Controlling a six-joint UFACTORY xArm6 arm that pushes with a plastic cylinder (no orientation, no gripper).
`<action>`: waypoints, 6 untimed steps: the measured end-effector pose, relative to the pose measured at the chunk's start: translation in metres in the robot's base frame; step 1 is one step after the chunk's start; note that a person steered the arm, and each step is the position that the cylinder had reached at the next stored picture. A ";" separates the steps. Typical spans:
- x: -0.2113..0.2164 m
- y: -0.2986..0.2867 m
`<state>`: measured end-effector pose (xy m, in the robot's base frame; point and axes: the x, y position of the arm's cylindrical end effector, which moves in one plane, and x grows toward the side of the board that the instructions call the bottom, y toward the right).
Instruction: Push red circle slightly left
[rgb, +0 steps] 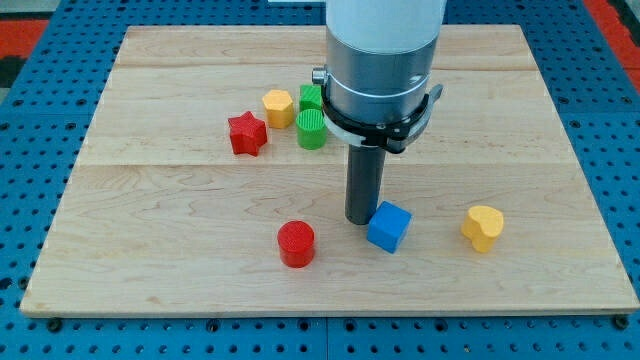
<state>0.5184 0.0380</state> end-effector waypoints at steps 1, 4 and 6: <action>0.011 -0.022; 0.048 -0.050; 0.053 -0.089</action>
